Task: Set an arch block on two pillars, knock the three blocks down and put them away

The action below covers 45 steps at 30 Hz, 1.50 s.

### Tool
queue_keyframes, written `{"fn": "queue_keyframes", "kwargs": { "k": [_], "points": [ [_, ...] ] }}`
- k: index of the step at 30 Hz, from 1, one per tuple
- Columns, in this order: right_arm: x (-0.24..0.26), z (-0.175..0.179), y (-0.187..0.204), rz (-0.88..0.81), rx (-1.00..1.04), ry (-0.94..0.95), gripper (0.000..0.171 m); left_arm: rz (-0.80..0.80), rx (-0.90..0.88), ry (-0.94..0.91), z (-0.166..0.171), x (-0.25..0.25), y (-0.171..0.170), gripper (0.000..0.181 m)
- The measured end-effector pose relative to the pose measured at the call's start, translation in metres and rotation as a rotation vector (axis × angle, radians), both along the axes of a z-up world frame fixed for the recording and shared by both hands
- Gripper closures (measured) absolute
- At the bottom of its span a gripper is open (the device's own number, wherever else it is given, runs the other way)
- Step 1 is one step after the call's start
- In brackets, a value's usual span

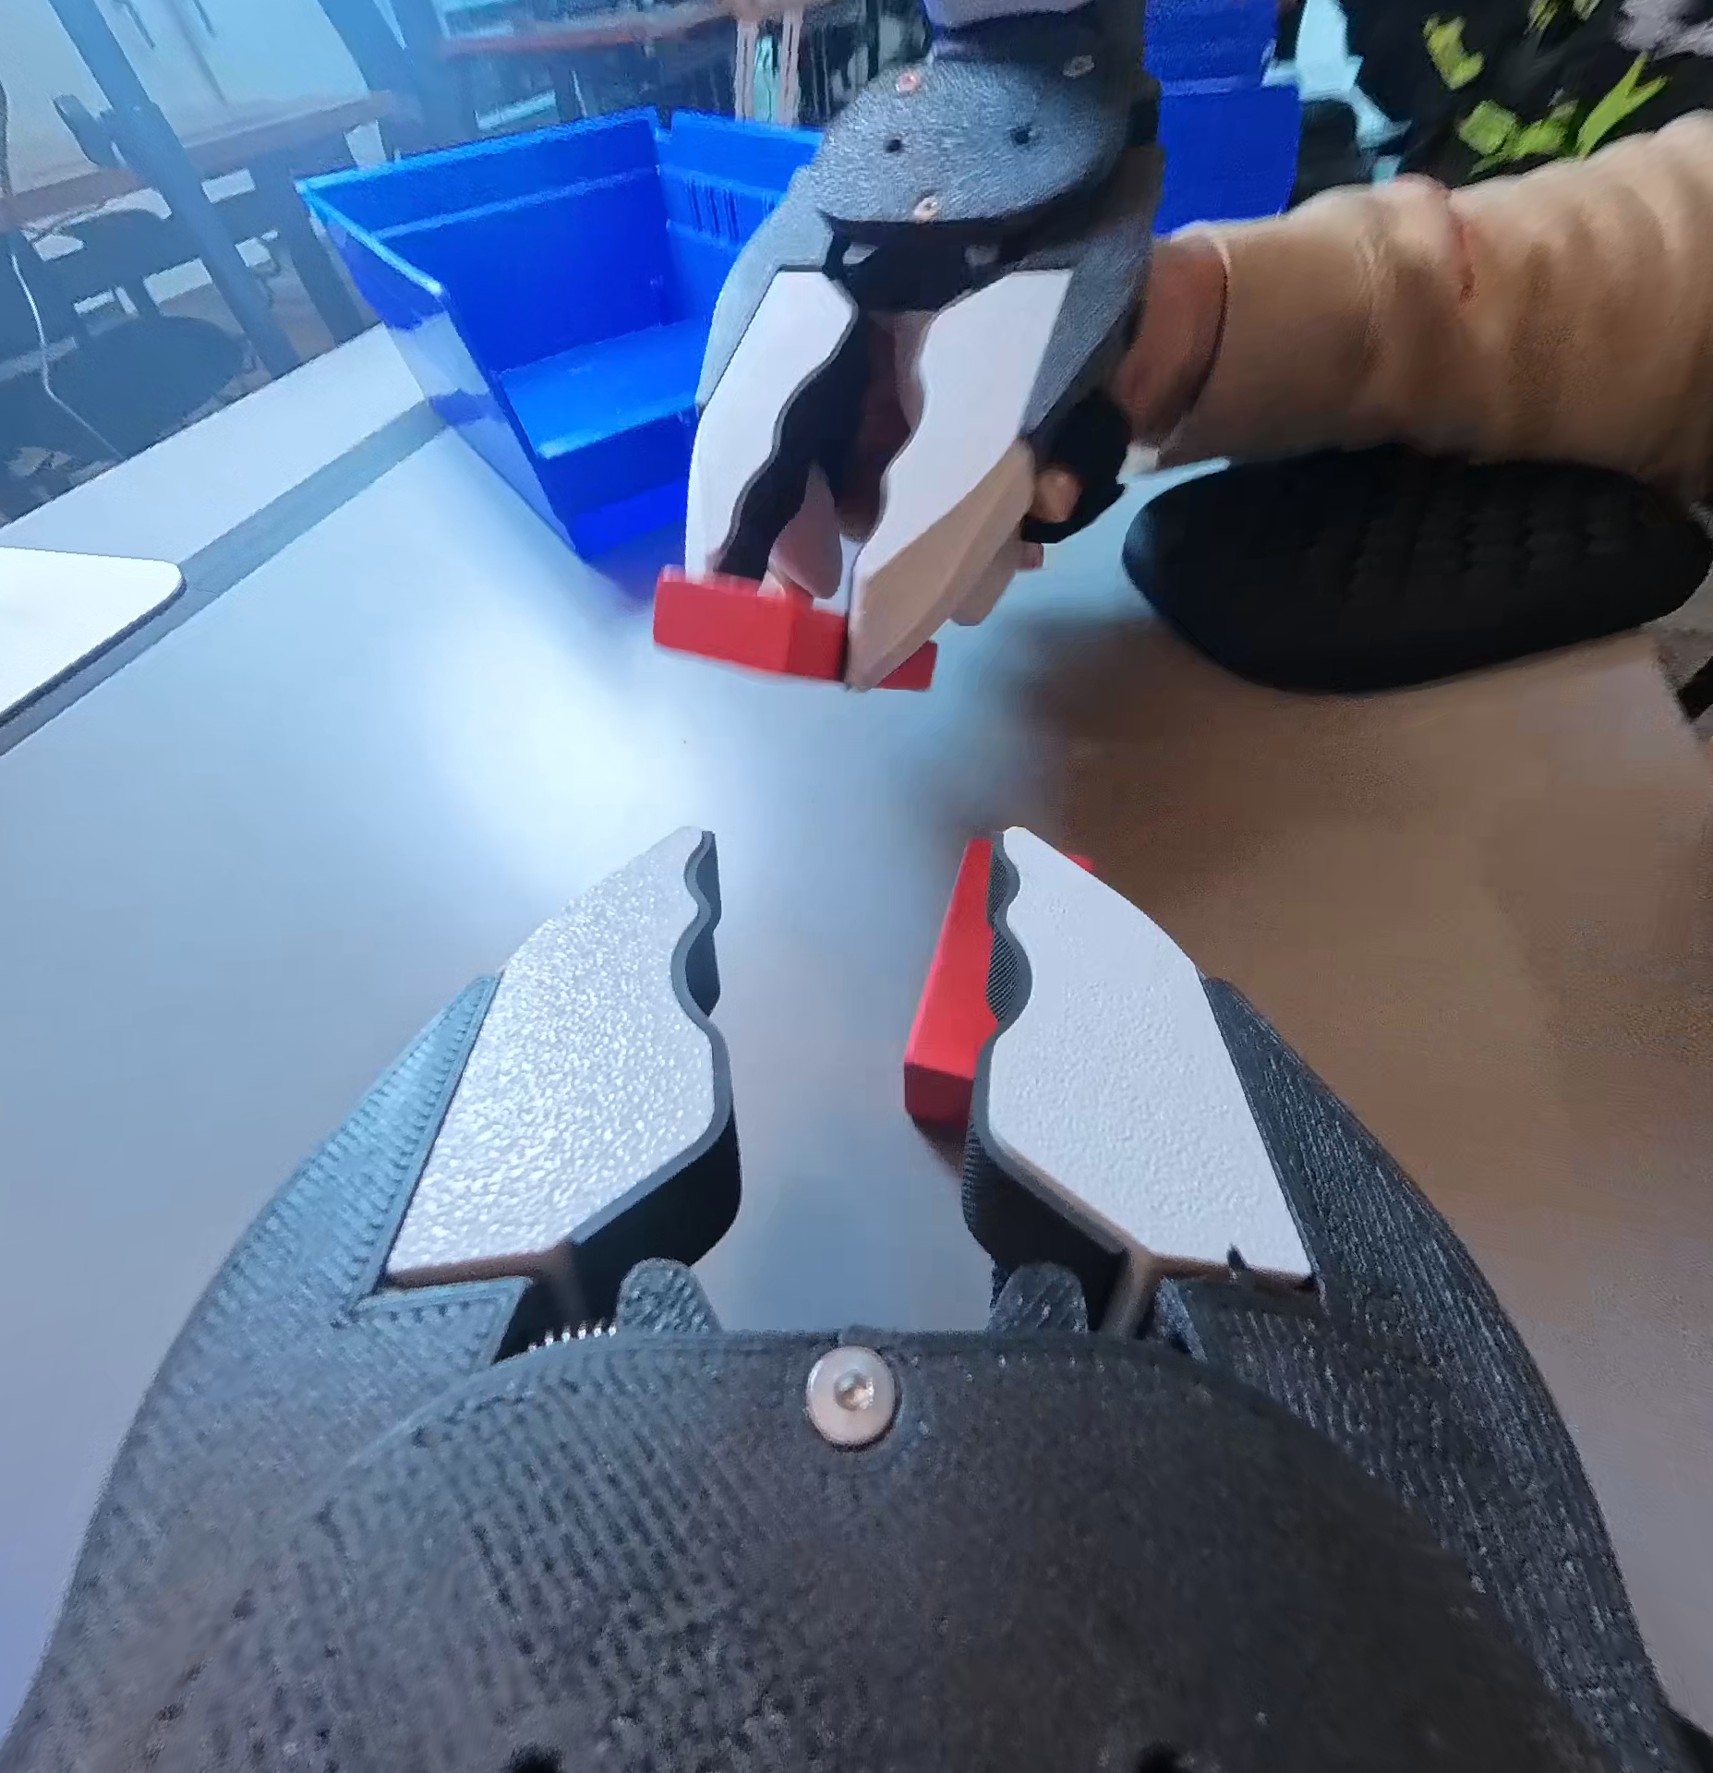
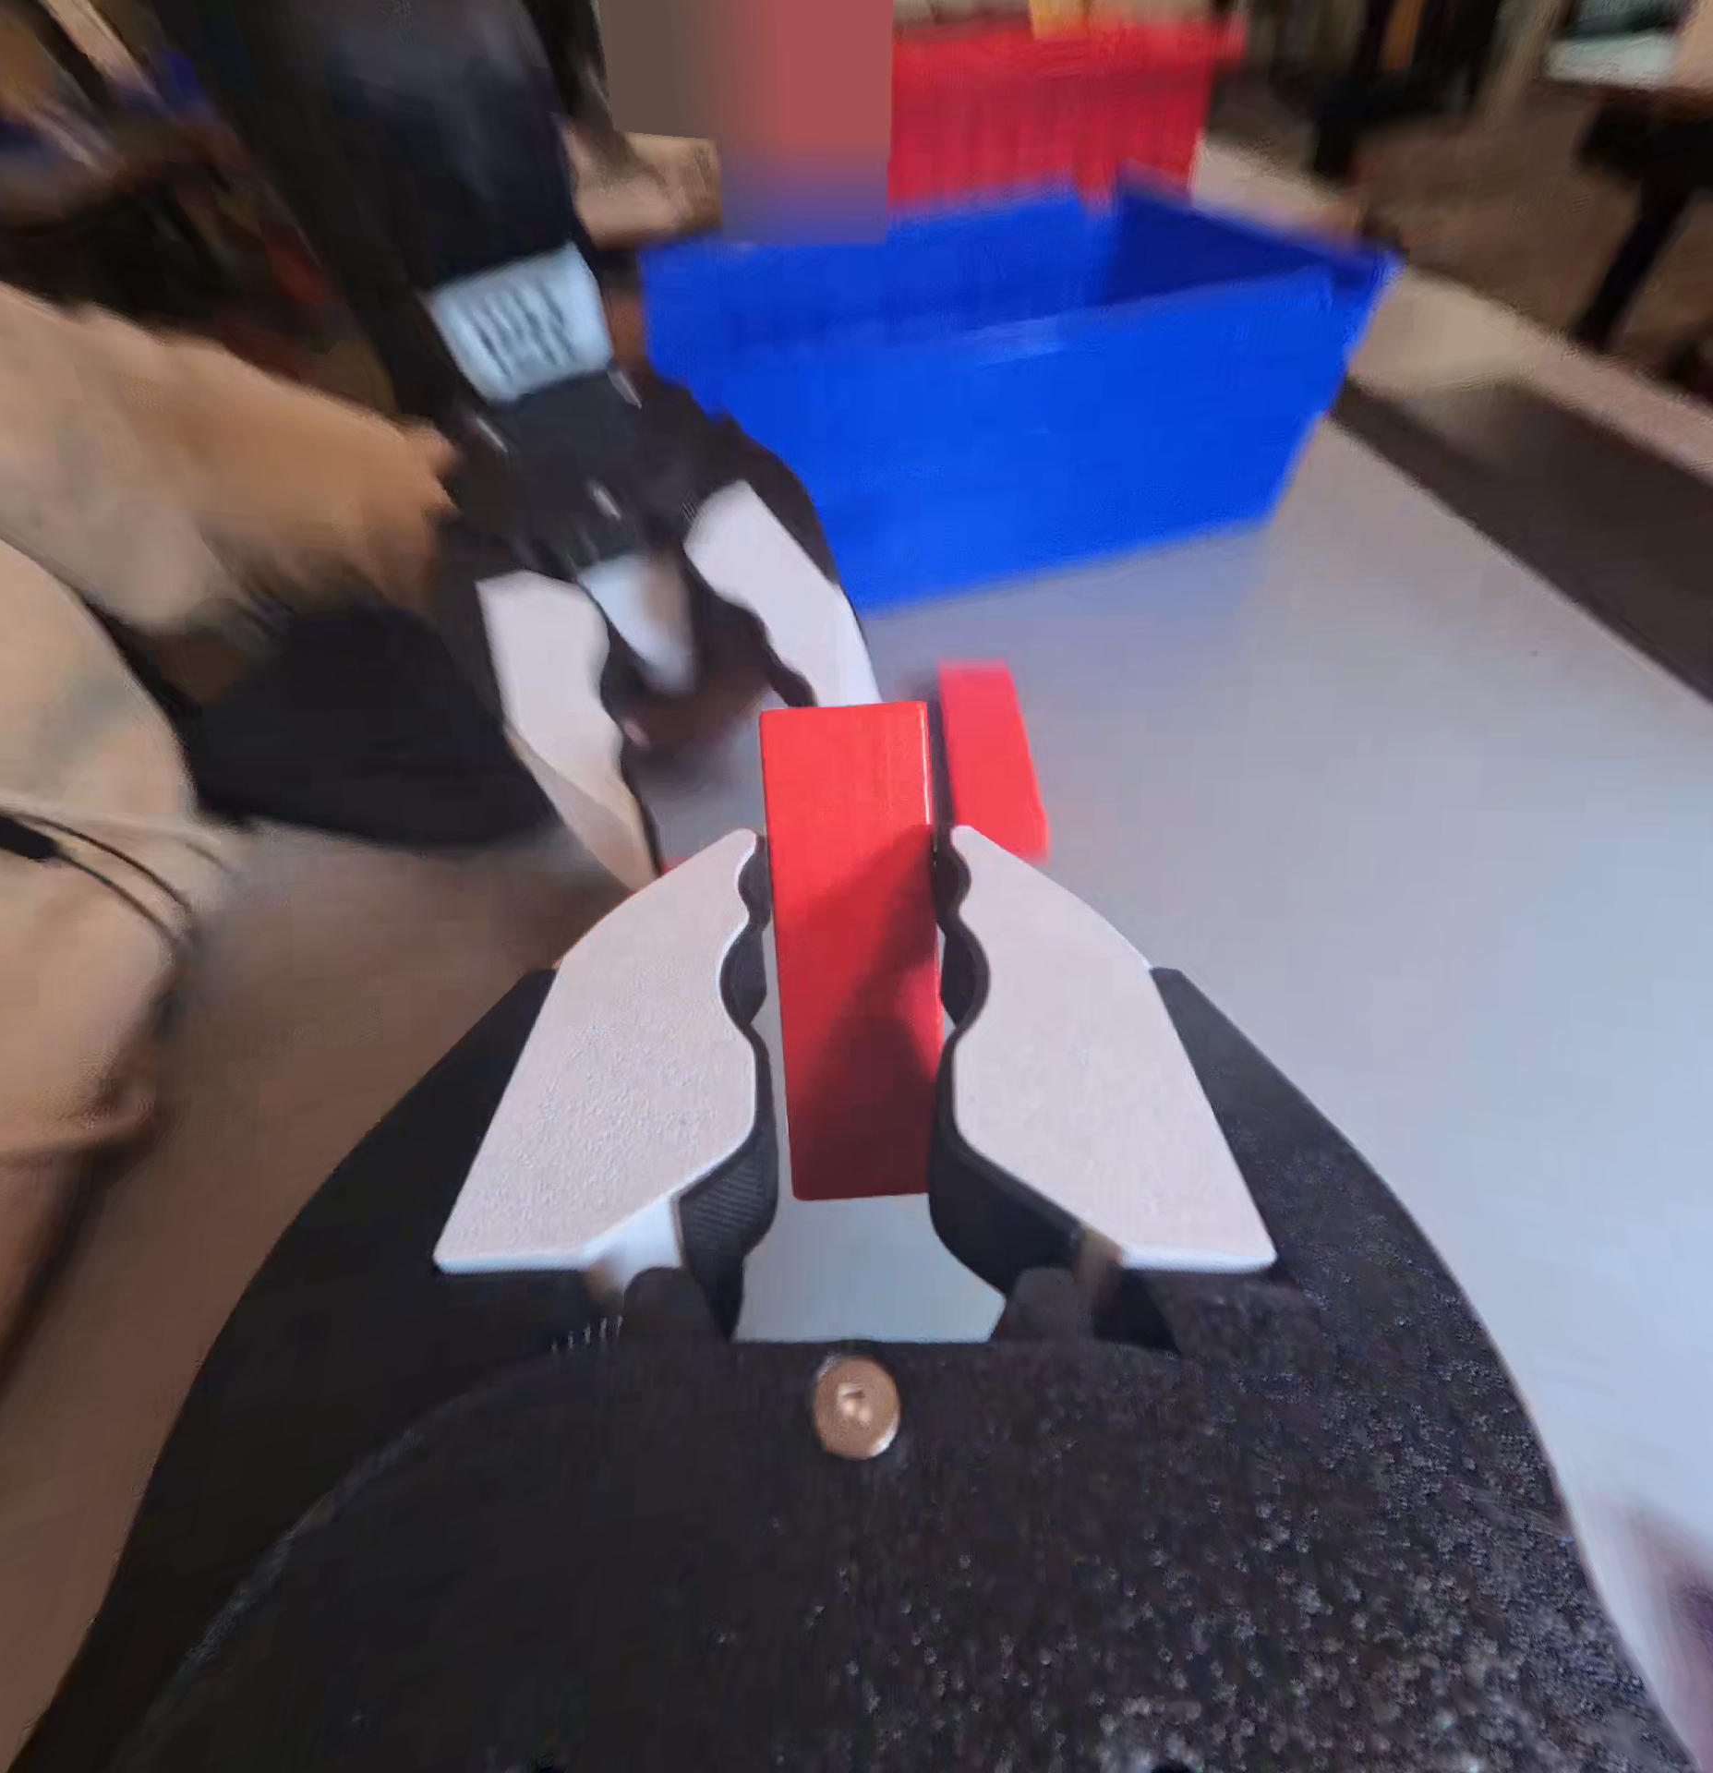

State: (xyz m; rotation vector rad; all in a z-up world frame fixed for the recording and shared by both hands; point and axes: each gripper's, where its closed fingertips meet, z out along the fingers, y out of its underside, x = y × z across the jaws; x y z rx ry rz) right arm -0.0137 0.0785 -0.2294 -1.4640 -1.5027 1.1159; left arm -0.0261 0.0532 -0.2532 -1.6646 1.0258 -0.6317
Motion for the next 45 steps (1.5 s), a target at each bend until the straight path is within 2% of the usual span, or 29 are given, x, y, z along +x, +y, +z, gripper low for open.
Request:
{"fn": "queue_keyframes", "kwargs": {
  "k": [3,5,10,11,12,15,26,32,36,40,45],
  "points": [
    [-0.011,0.059,-0.032,0.083,-0.123,0.297,0.139,-0.031,0.055,-0.077,0.021,0.008,-0.007,0.126],
    [-0.015,0.08,-0.05,0.122,-0.168,0.407,0.138,-0.068,0.103,-0.113,0.035,0.018,-0.017,0.123],
    [-0.026,0.084,-0.066,0.118,-0.111,0.479,0.139,-0.136,0.098,-0.196,0.053,0.031,-0.033,0.126],
    [-0.026,0.085,-0.067,0.121,-0.1,0.481,0.138,-0.138,0.096,-0.187,0.052,0.029,-0.033,0.139],
    [-0.025,0.086,-0.068,0.128,-0.095,0.483,0.138,-0.138,0.098,-0.187,0.052,0.028,-0.033,0.145],
    [-0.019,0.084,-0.069,0.152,-0.061,0.458,0.139,-0.147,0.083,-0.158,0.05,0.025,-0.036,0.147],
    [-0.001,0.053,-0.059,0.183,0.144,0.132,0.136,-0.145,0.036,0.01,0.018,0.019,-0.031,0.148],
    [0.012,0.032,-0.062,0.274,0.344,-0.211,0.136,-0.156,0.052,0.109,0.003,0.023,-0.032,0.148],
    [0.018,0.027,-0.061,0.34,0.399,-0.468,0.135,-0.147,0.059,0.134,0.0,0.024,-0.031,0.148],
    [0.012,0.029,-0.061,0.37,0.409,-0.587,0.137,-0.13,0.068,0.138,0.002,0.02,-0.029,0.148],
    [0.004,0.032,-0.059,0.364,0.423,-0.644,0.133,-0.098,0.046,0.136,0.003,0.016,-0.025,0.148]
  ]
}}
